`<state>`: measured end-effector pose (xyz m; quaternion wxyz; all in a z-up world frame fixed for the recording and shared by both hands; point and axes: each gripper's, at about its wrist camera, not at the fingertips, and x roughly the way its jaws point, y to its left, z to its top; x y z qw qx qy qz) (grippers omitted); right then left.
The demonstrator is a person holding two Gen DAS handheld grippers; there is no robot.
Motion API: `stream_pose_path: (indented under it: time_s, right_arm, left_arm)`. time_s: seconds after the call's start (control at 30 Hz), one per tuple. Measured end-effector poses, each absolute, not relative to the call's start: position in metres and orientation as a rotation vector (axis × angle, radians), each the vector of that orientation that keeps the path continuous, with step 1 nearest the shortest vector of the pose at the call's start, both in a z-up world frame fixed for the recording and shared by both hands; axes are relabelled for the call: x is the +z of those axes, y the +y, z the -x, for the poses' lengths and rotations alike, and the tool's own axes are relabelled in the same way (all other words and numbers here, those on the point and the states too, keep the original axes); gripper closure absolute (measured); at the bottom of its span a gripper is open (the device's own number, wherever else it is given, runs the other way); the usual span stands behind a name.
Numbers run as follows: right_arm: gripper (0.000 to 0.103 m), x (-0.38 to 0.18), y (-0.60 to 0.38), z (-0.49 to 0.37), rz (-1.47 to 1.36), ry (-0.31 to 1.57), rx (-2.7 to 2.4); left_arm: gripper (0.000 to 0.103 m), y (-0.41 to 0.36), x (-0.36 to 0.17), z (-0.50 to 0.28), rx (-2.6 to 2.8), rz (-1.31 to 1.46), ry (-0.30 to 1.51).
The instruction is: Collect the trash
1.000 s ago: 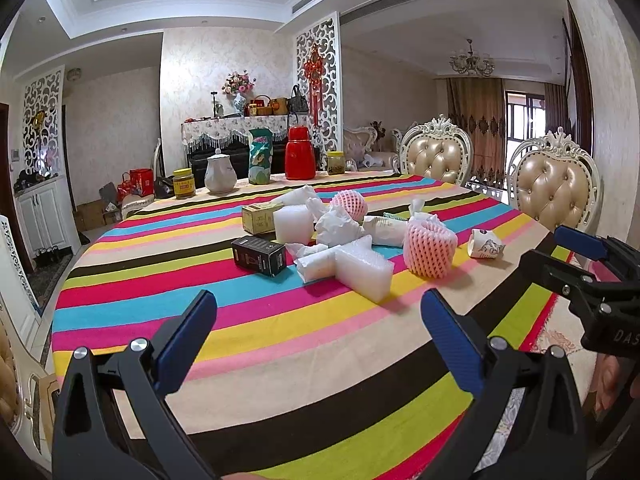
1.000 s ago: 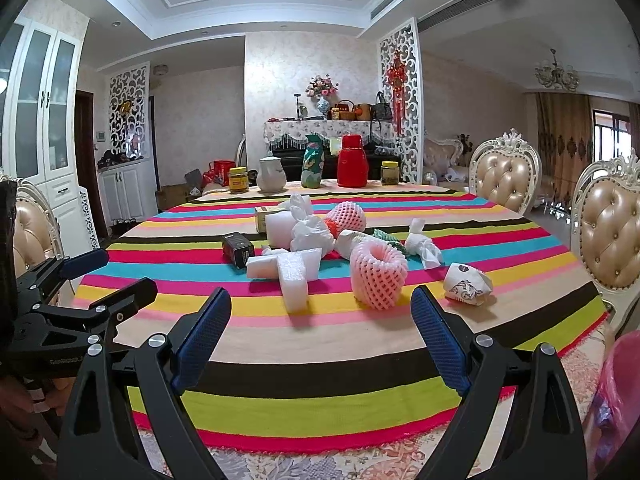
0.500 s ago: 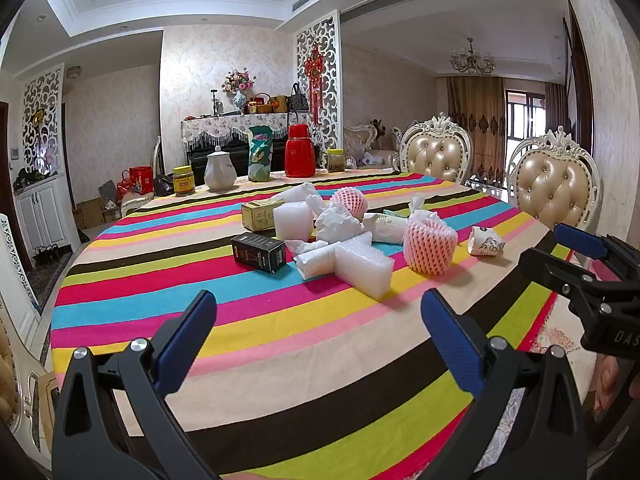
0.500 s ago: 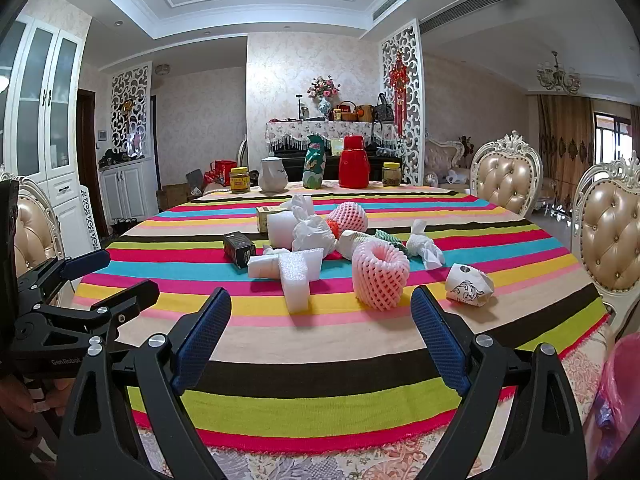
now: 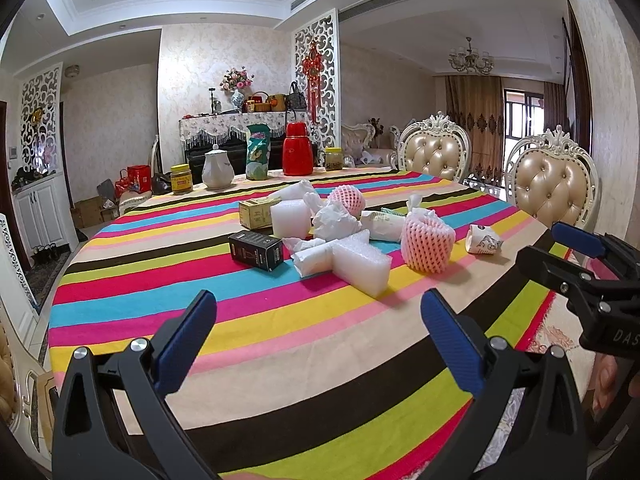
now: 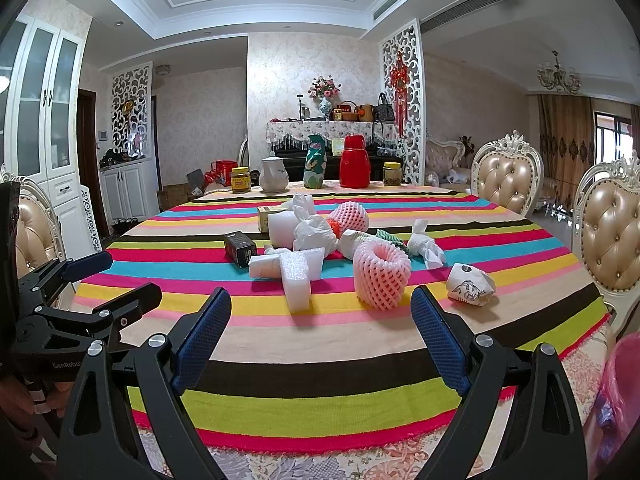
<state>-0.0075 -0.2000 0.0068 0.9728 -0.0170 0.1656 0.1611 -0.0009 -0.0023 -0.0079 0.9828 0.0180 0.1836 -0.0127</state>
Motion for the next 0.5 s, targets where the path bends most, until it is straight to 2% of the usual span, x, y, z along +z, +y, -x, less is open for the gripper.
stream_pose_path:
  time_s: [0.5]
  right_arm:
    - [0.017,0.0065,-0.1987,0.0076,0.037,0.332,0.324]
  left_arm:
    - [0.004,-0.0037,-0.0093,0.0019,-0.030,-0.034,0.373]
